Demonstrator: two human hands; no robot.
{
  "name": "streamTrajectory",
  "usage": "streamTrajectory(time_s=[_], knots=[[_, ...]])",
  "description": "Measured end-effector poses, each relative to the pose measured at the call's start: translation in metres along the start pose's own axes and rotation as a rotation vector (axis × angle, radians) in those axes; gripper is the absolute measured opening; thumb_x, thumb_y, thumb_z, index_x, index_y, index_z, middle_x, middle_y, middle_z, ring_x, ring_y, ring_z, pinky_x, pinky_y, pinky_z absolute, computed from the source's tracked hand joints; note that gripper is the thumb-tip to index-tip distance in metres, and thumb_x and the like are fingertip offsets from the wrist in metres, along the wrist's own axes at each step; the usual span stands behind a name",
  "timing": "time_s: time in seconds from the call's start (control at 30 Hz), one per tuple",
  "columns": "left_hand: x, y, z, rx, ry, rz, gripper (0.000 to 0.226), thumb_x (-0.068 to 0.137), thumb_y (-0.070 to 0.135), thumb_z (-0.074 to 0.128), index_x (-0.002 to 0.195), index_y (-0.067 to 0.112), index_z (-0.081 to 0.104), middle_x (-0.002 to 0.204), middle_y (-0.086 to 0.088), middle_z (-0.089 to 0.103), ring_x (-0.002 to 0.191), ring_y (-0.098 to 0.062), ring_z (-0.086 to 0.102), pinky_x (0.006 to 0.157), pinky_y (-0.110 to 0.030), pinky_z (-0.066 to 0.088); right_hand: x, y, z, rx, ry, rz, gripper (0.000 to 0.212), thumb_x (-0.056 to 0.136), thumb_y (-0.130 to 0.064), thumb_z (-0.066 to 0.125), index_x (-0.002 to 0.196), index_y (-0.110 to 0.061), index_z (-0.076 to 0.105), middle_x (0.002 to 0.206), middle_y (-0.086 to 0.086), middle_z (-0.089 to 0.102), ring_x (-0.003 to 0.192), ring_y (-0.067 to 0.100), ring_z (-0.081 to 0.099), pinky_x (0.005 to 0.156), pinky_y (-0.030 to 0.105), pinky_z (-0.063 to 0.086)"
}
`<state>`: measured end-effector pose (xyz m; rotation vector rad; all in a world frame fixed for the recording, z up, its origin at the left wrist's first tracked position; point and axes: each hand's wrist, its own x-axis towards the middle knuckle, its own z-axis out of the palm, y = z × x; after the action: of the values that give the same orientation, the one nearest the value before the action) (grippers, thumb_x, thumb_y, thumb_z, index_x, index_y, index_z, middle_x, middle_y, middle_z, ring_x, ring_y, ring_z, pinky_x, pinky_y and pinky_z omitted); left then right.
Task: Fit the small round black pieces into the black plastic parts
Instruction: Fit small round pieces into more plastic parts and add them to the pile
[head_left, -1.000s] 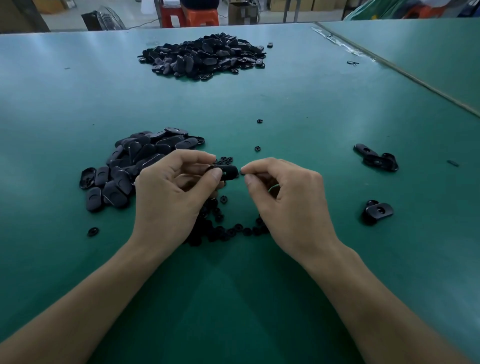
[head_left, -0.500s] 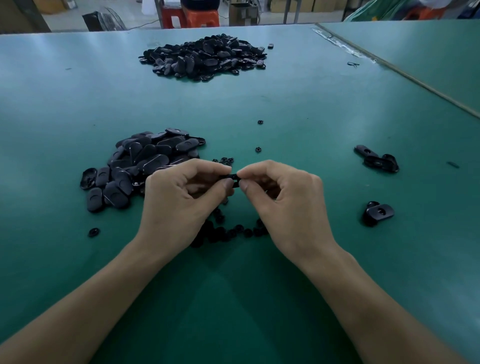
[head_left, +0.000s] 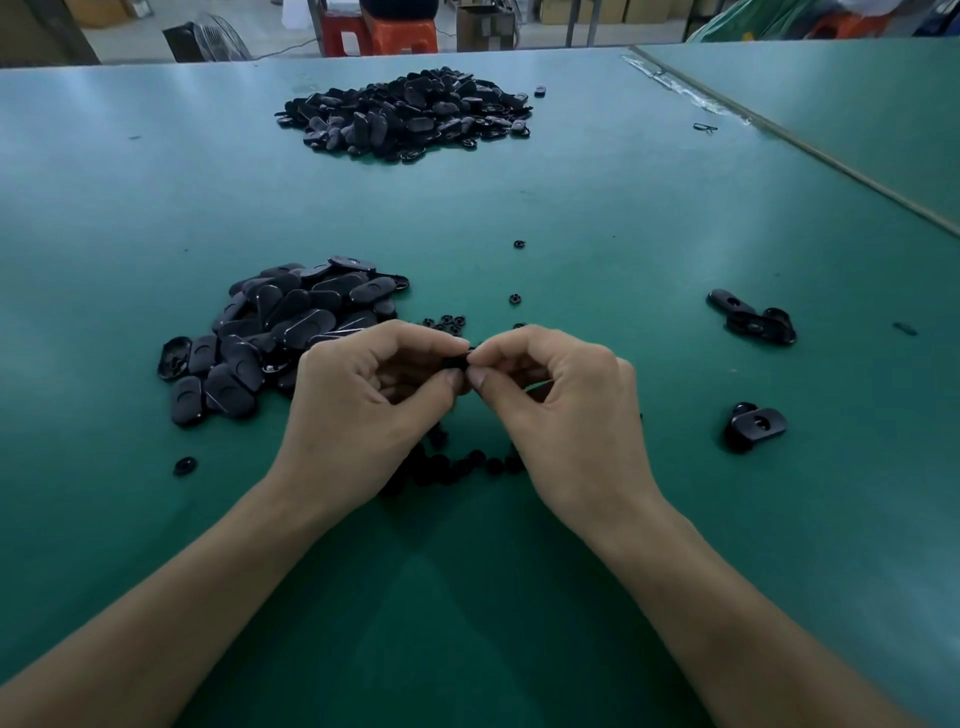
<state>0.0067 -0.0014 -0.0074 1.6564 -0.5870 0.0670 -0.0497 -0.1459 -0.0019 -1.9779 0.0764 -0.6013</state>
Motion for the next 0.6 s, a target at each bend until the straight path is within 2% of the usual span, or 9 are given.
streamTrajectory(time_s=[0.1, 0.27, 0.4, 0.6], knots=[[-0.0002, 0.0000, 0.0003, -0.013, -0.006, -0.003, 0.021, 0.078, 0.007, 0.072, 0.092, 0.022, 0.073, 0.086, 0.003, 0.078, 0.079, -0.017, 0.075, 0.078, -0.028, 0.061, 0.0003, -0.0001, 0.0003, 0.004, 0.015, -0.001, 0.014, 0.084, -0.008, 0.076, 0.084, -0.022, 0.075, 0.076, -0.010, 0.072, 0.071, 0.004, 0.067, 0.070, 0.016, 0.052], [0.0009, -0.0004, 0.0006, -0.010, -0.006, 0.005, 0.021, 0.077, 0.008, 0.073, 0.092, 0.022, 0.072, 0.087, 0.000, 0.077, 0.079, -0.023, 0.074, 0.077, -0.028, 0.060, -0.0006, -0.0009, 0.0016, -0.004, 0.012, 0.000, 0.014, 0.088, -0.008, 0.072, 0.089, -0.021, 0.074, 0.076, -0.014, 0.071, 0.070, 0.003, 0.066, 0.066, 0.011, 0.049], [0.0011, -0.0005, 0.0007, 0.006, 0.001, 0.020, 0.019, 0.078, 0.009, 0.074, 0.091, 0.023, 0.071, 0.086, 0.002, 0.076, 0.079, -0.020, 0.072, 0.077, -0.027, 0.059, -0.0019, -0.0014, 0.0021, -0.038, 0.009, -0.031, 0.013, 0.088, -0.008, 0.072, 0.090, -0.021, 0.074, 0.075, -0.011, 0.072, 0.067, 0.006, 0.067, 0.066, 0.019, 0.053], [0.0017, -0.0020, -0.0012, 0.074, -0.007, 0.065, 0.022, 0.085, 0.004, 0.077, 0.092, 0.022, 0.069, 0.086, 0.000, 0.074, 0.079, -0.025, 0.071, 0.078, -0.036, 0.060, -0.0025, -0.0022, 0.0016, -0.074, 0.021, -0.104, 0.011, 0.087, -0.008, 0.072, 0.090, -0.019, 0.076, 0.073, -0.008, 0.073, 0.064, 0.007, 0.066, 0.064, 0.023, 0.053]])
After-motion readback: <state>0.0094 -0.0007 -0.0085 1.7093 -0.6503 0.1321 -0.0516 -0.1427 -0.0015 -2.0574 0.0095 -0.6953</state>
